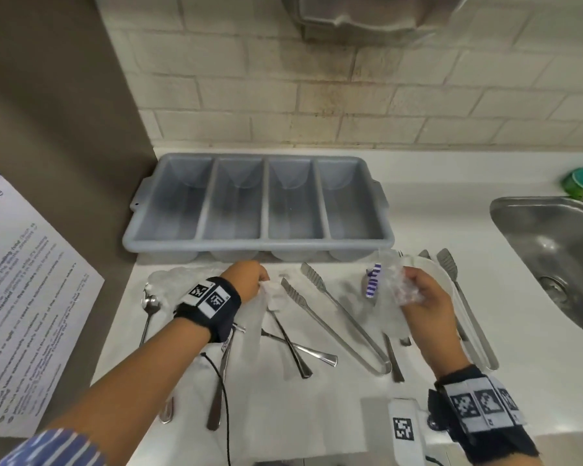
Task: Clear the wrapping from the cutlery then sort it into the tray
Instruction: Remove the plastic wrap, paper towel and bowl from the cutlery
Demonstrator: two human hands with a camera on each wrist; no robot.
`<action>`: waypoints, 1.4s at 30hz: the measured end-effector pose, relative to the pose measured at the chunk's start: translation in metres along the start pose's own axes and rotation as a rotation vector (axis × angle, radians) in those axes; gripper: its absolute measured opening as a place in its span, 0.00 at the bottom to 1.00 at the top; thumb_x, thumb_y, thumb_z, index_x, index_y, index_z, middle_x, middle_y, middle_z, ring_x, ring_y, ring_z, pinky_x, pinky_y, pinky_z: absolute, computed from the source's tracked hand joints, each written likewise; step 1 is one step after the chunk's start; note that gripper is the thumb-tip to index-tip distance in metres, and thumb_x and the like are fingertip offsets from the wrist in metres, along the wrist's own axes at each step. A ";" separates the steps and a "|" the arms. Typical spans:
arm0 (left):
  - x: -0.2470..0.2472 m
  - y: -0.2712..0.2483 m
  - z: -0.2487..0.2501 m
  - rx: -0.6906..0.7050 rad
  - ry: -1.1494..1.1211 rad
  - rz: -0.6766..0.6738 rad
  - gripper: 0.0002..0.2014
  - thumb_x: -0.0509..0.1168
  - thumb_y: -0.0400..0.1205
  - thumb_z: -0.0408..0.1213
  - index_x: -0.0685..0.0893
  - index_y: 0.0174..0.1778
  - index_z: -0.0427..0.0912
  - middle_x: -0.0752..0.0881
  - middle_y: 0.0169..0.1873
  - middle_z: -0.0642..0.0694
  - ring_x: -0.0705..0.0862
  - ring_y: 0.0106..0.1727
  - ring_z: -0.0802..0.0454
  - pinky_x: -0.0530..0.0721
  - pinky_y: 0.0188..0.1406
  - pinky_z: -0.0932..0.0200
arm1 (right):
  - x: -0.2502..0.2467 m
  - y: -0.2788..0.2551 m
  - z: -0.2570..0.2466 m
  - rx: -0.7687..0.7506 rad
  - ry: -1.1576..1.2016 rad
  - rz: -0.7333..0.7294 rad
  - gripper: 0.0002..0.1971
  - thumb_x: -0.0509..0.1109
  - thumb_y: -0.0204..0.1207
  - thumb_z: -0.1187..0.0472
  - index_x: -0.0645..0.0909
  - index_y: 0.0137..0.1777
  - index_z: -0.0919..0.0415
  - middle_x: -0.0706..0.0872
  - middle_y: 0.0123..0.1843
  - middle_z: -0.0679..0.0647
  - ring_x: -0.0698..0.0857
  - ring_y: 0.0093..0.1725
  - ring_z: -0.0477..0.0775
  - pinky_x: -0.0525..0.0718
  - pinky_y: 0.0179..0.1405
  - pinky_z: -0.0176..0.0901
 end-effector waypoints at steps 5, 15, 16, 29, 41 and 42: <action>-0.017 -0.014 -0.001 -0.018 -0.183 0.193 0.21 0.55 0.78 0.18 0.87 0.58 0.37 0.86 0.61 0.38 0.83 0.61 0.41 0.77 0.65 0.56 | -0.042 -0.020 0.021 0.127 0.192 0.082 0.21 0.60 0.70 0.86 0.78 0.45 0.57 0.83 0.39 0.47 0.84 0.32 0.34 0.79 0.28 0.16; -0.058 -0.081 0.054 0.077 -0.258 0.635 0.25 0.59 0.73 0.13 0.87 0.51 0.49 0.88 0.52 0.40 0.83 0.44 0.66 0.75 0.51 0.83 | -0.165 -0.095 0.085 0.302 0.576 0.305 0.19 0.54 0.75 0.81 0.79 0.39 0.58 0.88 0.23 0.46 0.85 0.23 0.40 0.83 0.22 0.28; -0.056 -0.085 0.075 0.103 -0.377 0.613 0.30 0.61 0.73 0.13 0.82 0.49 0.59 0.87 0.49 0.45 0.82 0.41 0.68 0.74 0.45 0.89 | -0.181 -0.106 0.097 0.327 0.573 0.349 0.20 0.55 0.75 0.80 0.81 0.38 0.57 0.89 0.25 0.47 0.85 0.24 0.41 0.84 0.24 0.30; 0.216 -0.086 0.414 0.535 -0.673 -0.235 0.24 0.64 0.70 0.11 0.86 0.30 0.51 0.87 0.37 0.61 0.83 0.43 0.75 0.78 0.46 0.83 | -0.343 -0.268 0.197 0.515 0.774 0.708 0.14 0.56 0.78 0.76 0.78 0.43 0.61 0.85 0.22 0.48 0.81 0.18 0.39 0.78 0.15 0.27; 0.609 -0.038 0.451 0.498 -0.176 -0.671 0.24 0.55 0.71 0.13 0.85 0.28 0.47 0.82 0.32 0.47 0.78 0.36 0.52 0.76 0.39 0.65 | -0.316 -0.422 0.439 0.650 1.046 1.520 0.27 0.54 0.79 0.78 0.62 0.76 0.56 0.91 0.35 0.52 0.89 0.27 0.43 0.88 0.23 0.32; 0.650 -0.032 0.448 0.518 -0.096 -0.713 0.21 0.56 0.72 0.15 0.90 0.37 0.41 0.84 0.38 0.46 0.81 0.39 0.53 0.79 0.43 0.68 | -0.307 -0.430 0.459 0.654 1.039 1.530 0.31 0.53 0.79 0.78 0.57 0.79 0.53 0.88 0.39 0.54 0.89 0.28 0.44 0.88 0.24 0.33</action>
Point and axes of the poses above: each hand's wrist, its own y-axis towards the middle knuckle, its own x-axis out of the palm, z = x × y, the point moved 5 cm from there along y, towards the middle knuckle
